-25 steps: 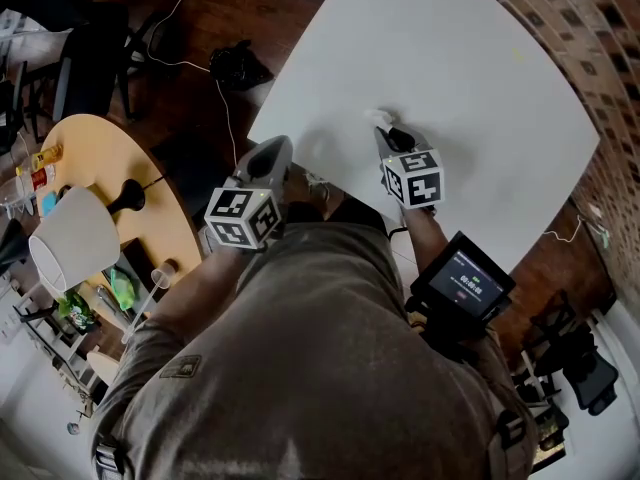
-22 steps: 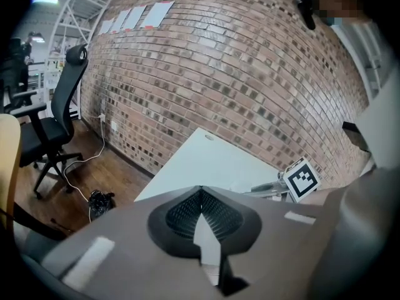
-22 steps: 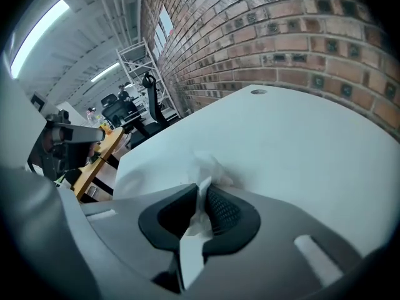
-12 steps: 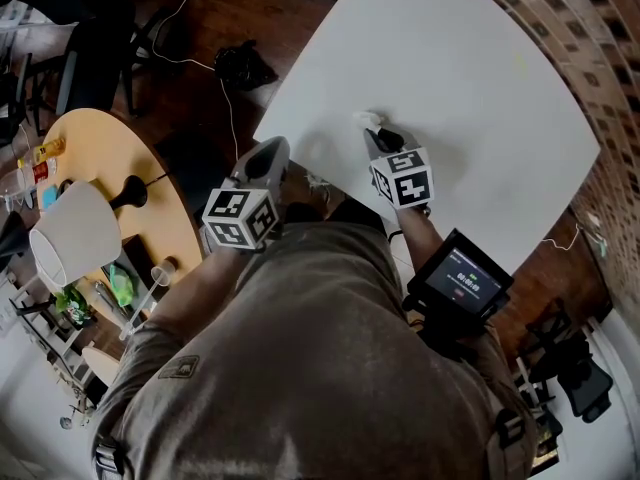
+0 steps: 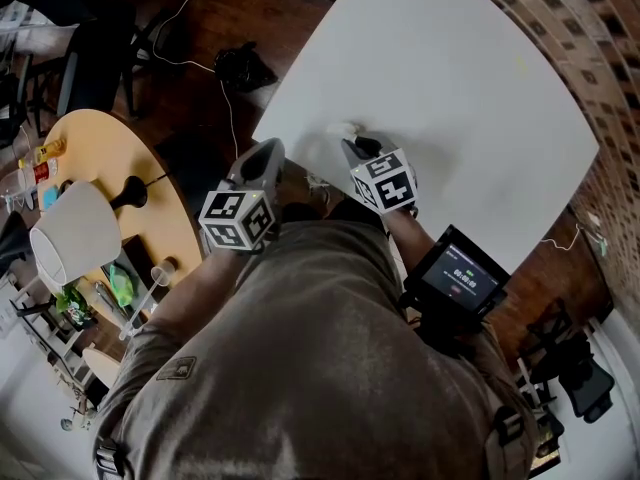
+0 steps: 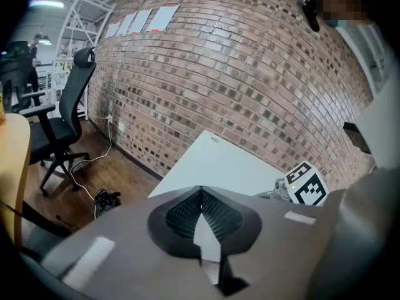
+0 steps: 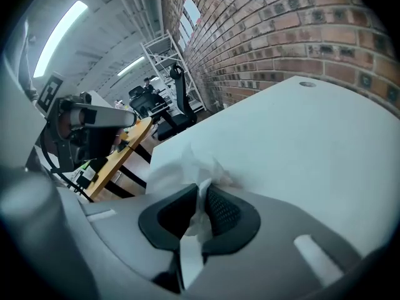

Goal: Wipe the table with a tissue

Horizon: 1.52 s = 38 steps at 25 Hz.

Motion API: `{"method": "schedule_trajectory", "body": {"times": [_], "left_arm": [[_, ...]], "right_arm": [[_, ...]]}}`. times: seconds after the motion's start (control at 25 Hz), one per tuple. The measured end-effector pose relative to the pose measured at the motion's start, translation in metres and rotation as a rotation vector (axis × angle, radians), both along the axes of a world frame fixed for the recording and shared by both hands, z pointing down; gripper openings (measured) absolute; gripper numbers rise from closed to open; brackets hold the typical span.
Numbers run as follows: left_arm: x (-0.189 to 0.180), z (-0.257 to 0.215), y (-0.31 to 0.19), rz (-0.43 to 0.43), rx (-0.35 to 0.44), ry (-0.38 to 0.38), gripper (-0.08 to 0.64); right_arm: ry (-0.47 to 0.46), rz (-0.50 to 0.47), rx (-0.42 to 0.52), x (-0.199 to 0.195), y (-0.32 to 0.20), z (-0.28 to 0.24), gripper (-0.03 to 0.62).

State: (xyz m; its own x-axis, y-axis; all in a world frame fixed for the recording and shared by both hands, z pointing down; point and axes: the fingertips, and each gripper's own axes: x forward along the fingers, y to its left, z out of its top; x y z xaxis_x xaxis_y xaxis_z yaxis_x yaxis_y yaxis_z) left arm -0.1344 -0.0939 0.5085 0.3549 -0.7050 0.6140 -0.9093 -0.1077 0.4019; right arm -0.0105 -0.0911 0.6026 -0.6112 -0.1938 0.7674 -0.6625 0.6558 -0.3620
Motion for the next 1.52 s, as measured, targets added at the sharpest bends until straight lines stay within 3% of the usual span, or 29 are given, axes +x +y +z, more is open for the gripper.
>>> {"method": "schedule_trajectory", "body": {"times": [0.36, 0.48, 0.64, 1.04, 1.52], "left_arm": [[0.003, -0.001, -0.002, 0.006, 0.018, 0.011, 0.002], [0.001, -0.002, -0.002, -0.002, 0.024, 0.014, 0.002], [-0.001, -0.004, 0.002, -0.02, 0.024, 0.013, 0.002], [-0.017, -0.005, 0.013, -0.069, 0.016, 0.011, 0.002], [-0.009, 0.001, 0.016, -0.034, 0.021, 0.025, 0.002]], "right_arm": [[0.099, 0.191, 0.069, 0.069, -0.048, 0.002, 0.051], [0.138, 0.204, 0.084, 0.083, -0.055, 0.002, 0.049], [0.152, 0.155, 0.091, 0.073, -0.051, 0.002, 0.05], [0.092, -0.064, 0.049, 0.002, -0.002, 0.003, 0.051], [0.04, -0.194, -0.032, -0.03, 0.066, 0.007, 0.051]]}}
